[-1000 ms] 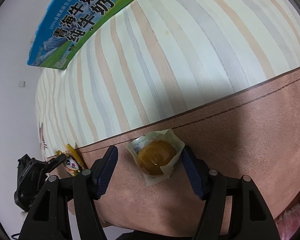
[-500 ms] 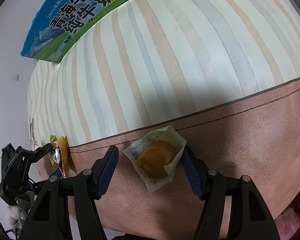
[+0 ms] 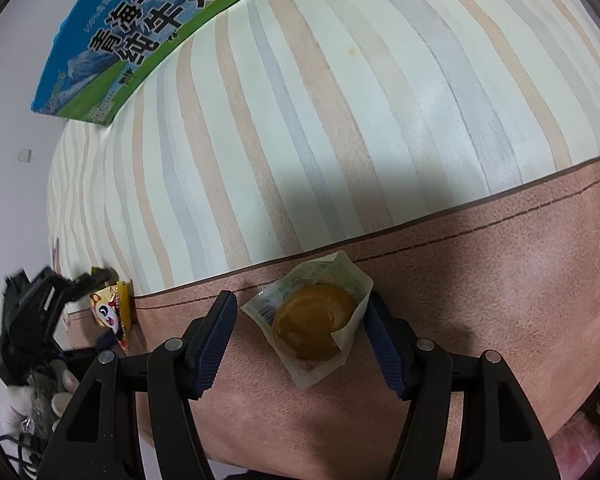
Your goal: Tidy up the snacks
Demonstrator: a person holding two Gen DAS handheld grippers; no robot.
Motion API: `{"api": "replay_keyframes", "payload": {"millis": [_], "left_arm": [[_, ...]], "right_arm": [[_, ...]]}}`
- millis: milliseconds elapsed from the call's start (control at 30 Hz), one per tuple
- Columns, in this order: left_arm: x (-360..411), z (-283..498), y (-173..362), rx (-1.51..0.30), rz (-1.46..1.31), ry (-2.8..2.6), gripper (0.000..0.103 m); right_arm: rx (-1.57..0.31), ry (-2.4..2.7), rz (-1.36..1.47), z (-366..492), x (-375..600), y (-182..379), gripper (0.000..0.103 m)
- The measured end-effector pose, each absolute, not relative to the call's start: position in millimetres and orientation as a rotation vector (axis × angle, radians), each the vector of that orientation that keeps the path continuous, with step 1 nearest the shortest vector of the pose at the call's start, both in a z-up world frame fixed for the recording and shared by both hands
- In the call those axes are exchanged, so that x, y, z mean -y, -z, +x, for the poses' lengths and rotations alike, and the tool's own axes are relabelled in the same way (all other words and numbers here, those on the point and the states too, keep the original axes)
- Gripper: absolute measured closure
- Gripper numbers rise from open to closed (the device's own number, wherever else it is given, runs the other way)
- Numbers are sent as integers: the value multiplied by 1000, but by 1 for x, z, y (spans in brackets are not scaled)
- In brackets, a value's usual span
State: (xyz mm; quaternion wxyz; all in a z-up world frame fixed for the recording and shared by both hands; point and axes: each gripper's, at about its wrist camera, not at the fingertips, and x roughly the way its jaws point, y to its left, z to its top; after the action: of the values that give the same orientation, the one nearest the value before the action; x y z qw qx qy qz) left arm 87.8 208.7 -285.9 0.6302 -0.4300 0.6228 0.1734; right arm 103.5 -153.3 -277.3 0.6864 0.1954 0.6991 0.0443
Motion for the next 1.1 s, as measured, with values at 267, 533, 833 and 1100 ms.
{"api": "replay_keyframes", "payload": {"millis": [267, 533, 833, 1100], "left_arm": [[-142, 91, 269, -1458, -388, -230, 53], [-99, 81, 262, -1480, -235, -123, 55], [-66, 86, 222, -1404, -149, -37, 55], [-52, 104, 180, -1374, -220, 32, 56]], "right_arm": [[-1506, -131, 261, 97, 140, 271, 58], [-1457, -181, 219, 90, 130, 257, 60], [-1437, -195, 255, 93, 141, 242, 62], [-1361, -219, 332, 102, 166, 199, 62]]}}
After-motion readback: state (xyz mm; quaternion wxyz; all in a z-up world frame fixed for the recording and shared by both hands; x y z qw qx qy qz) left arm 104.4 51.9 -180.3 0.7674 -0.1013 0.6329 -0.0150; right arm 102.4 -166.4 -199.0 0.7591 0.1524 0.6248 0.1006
